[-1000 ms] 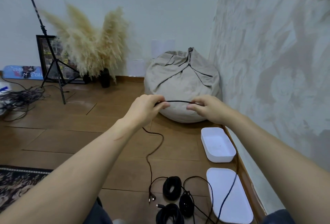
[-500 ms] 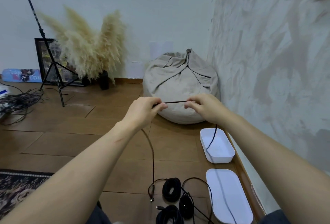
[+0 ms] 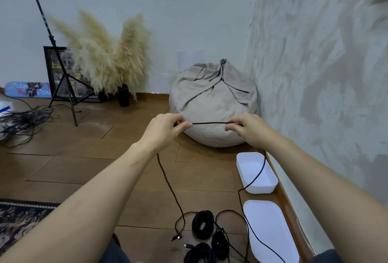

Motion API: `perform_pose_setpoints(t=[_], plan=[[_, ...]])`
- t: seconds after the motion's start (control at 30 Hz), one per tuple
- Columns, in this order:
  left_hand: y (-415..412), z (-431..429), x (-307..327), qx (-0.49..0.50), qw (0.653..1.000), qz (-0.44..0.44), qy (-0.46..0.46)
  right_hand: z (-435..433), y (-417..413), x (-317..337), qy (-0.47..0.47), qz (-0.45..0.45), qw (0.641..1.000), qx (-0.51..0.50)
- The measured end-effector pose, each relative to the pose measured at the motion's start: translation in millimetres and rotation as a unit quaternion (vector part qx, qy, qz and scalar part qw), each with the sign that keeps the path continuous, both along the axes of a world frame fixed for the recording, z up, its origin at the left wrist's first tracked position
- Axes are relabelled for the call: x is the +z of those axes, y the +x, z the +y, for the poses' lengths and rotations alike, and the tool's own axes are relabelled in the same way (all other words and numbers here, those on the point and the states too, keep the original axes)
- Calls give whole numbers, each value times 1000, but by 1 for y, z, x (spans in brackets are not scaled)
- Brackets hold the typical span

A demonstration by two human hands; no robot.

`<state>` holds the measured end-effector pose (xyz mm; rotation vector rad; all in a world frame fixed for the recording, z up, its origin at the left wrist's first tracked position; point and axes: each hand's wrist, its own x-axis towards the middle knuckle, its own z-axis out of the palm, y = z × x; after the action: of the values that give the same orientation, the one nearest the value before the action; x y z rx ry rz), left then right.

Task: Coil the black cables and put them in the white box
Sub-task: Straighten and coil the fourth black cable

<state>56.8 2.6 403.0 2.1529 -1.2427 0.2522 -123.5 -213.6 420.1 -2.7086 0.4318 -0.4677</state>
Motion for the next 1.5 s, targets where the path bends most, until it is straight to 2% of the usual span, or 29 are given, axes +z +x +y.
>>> perform_pose_setpoints(t=[0.13,0.3,0.5,0.67,0.8,0.93,1.13,1.27,1.33,1.4,1.5], plan=[[-2,0,5,-4,1000,-5,-23,0,-1,-1,-50,15,999,-6],[-25,-13,8,-65,998,-11,-6,32,18,3,-48,-47,994,82],[-6,-6,2,-3,999,11,-42,11,7,6,-51,-85,995,-11],[-25,-20,3,-50,997,23,-47,36,20,6,-7,-79,995,62],[-15,-13,3,-45,996,61,-50,20,15,7,-30,-82,996,8],[-13,-10,0,-39,997,61,-31,5,1,4,-25,-57,998,-31],[-29,-21,-1,-83,994,66,-42,31,10,8,96,-44,991,80],[-17,-16,-6,-66,993,93,-28,12,8,8,34,-53,998,9],[-15,-15,-7,-56,992,108,-28,3,2,8,37,-64,997,-17],[-19,-18,-7,-65,992,109,-23,5,1,9,58,-43,997,15],[-29,-24,-6,-90,990,101,-32,20,10,6,31,-18,997,66]])
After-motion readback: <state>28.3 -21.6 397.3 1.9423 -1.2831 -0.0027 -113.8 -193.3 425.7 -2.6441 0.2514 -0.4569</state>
